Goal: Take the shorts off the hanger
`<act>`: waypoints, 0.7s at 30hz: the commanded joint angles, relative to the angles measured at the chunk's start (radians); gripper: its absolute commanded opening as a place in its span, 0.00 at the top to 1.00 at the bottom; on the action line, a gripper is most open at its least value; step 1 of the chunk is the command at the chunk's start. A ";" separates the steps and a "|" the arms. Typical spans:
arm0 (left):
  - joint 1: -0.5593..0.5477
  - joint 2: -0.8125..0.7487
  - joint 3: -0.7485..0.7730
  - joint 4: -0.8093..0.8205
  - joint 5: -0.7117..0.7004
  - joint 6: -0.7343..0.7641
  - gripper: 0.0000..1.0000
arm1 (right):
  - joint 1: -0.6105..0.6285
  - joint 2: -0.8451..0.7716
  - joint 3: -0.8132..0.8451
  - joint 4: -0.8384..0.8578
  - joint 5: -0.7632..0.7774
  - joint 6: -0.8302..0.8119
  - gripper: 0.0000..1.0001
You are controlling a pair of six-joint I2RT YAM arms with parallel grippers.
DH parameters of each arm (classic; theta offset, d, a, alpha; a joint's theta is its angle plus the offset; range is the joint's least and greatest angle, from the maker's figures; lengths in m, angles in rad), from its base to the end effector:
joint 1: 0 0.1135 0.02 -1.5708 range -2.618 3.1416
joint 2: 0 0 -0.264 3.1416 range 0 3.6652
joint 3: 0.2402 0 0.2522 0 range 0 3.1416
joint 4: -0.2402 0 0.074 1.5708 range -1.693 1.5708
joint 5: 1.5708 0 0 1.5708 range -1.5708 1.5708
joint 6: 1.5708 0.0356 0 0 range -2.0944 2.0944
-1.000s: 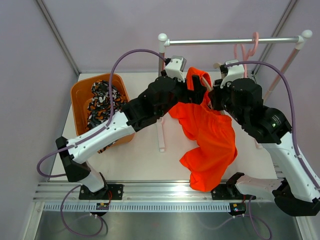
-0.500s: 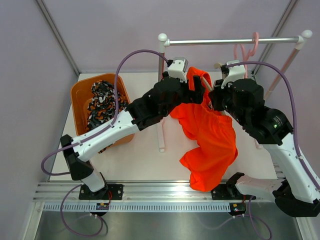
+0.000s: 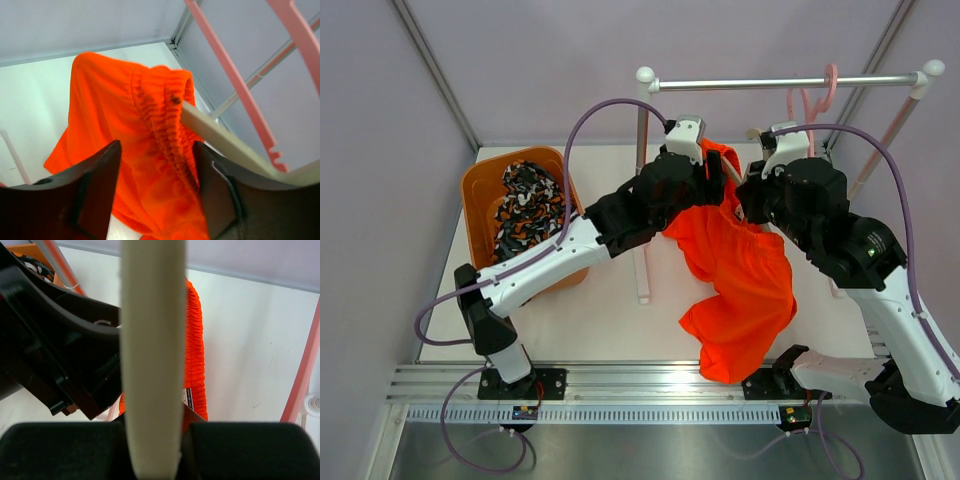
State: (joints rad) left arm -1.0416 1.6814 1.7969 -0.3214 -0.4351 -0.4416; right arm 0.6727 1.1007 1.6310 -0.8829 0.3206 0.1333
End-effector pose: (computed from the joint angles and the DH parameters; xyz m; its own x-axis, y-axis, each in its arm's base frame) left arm 0.2096 -0.3287 0.4420 -0.3388 -0.1883 -0.9218 0.4753 0.8113 -0.3404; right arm 0.1498 0.1050 0.4873 -0.3156 -0.0901 -0.9446 -0.3209 0.9470 0.0169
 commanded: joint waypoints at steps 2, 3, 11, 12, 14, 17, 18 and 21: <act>-0.006 0.041 0.088 0.042 -0.070 0.046 0.46 | -0.007 -0.018 0.053 0.025 -0.023 0.011 1.00; -0.005 0.049 0.105 0.041 -0.074 0.053 0.56 | -0.005 -0.019 0.053 0.019 -0.031 0.011 1.00; 0.011 0.113 0.180 0.015 -0.122 0.095 1.00 | -0.005 -0.056 0.043 -0.007 -0.044 0.011 1.00; 0.014 0.116 0.180 0.018 -0.129 0.096 1.00 | -0.005 -0.061 0.041 -0.010 -0.051 0.009 1.00; 0.028 0.123 0.183 0.016 -0.131 0.101 1.00 | -0.004 -0.073 0.035 -0.013 -0.066 0.011 1.00; 0.049 0.135 0.194 0.005 -0.134 0.099 1.00 | -0.004 -0.093 0.024 -0.016 -0.072 0.009 1.00; 0.052 0.138 0.194 0.005 -0.136 0.101 1.00 | -0.004 -0.094 0.021 -0.019 -0.071 0.008 1.00; 0.067 0.147 0.194 0.007 -0.146 0.106 1.00 | -0.004 -0.107 0.018 -0.028 -0.063 0.008 1.00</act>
State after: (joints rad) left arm -1.0122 1.8076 1.9511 -0.3428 -0.5041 -0.3618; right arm 0.6708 1.0409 1.6321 -0.9379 0.2932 0.1383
